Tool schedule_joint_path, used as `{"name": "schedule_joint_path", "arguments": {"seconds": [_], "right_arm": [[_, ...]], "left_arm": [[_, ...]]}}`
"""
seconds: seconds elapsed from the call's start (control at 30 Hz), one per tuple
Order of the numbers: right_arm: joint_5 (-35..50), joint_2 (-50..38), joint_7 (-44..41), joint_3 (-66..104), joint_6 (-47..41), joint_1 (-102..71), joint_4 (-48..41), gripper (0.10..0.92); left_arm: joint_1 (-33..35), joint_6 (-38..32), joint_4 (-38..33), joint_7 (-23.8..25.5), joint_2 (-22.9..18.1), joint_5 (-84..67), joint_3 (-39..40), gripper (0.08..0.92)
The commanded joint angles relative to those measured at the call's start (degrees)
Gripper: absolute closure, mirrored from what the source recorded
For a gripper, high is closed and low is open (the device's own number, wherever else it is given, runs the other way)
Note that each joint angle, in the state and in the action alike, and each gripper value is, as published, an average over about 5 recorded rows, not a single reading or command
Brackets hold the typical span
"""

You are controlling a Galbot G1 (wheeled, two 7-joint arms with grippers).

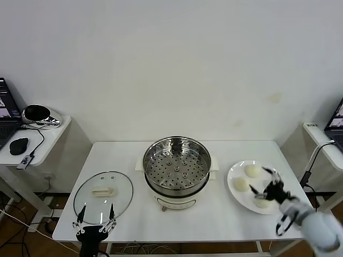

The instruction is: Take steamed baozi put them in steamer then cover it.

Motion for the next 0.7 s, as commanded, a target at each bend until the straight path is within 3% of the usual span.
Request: {"name": "schedule_joint_path", "arguments": {"seconds": [0.03,0.33,0.7], "right_arm": [[-5.65,-11.05,-21.28,-22.68,0.73,32.83,-18.09,0.203],[-7.26,-1.67,-30.83,-42.97,6.45,53.39,-35.75,0.203],[-10.95,10.12,-30.94,-50.30,9.87,58.13,-49.29,0.203]], "left_arm": [[-0.07,0.29,-0.28,-0.12,0.59,-0.14,-2.12,0.177],[-0.48,0.55,0.23,-0.39,1.10,-0.91,-3.70,0.177],[-0.40,0.54,0.11,-0.65,1.07,-1.66,-5.30,0.177]]}}
